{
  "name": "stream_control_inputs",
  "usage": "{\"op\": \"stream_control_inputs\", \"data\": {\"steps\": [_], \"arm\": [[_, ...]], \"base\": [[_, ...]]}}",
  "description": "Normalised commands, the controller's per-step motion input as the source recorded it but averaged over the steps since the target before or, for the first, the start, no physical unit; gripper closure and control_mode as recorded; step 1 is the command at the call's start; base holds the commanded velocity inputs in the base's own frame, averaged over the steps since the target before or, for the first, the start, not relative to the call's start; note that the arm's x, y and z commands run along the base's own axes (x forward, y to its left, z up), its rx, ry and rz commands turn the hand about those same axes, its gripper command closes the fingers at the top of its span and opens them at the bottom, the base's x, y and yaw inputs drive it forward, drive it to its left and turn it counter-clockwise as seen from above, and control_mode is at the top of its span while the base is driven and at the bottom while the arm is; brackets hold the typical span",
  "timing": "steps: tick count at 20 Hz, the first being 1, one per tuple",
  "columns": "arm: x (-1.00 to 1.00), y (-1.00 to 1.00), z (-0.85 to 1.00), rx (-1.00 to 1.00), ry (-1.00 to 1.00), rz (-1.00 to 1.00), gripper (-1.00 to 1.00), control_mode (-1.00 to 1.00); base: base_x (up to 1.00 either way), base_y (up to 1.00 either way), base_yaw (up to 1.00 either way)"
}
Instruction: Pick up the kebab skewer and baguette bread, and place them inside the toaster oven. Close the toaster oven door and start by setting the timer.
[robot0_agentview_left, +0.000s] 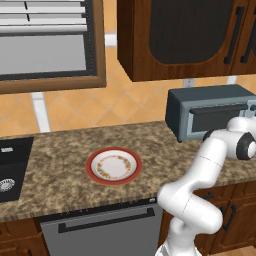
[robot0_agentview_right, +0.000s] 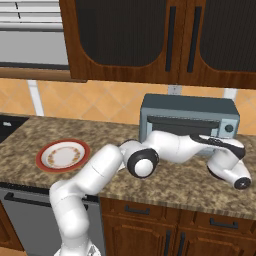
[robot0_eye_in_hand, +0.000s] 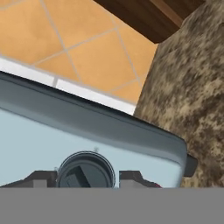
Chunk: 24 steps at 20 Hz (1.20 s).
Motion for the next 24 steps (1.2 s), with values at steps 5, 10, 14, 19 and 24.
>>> {"op": "stream_control_inputs", "data": {"steps": [5,10,14,19,24], "arm": [[0.24,-0.02,0.00,-0.01,0.03,0.00,1.00,-1.00],[0.26,0.00,0.04,0.00,0.05,0.00,1.00,-1.00],[0.22,0.00,0.10,0.02,0.05,0.00,1.00,-1.00],[0.27,0.00,0.16,0.04,0.04,0.00,1.00,-1.00],[0.23,0.00,0.13,0.05,0.05,-0.01,1.00,-1.00]], "base": [[0.00,0.00,0.00],[0.00,0.00,0.00],[0.00,0.00,0.00],[0.00,0.00,0.00],[0.00,0.00,0.00]]}}
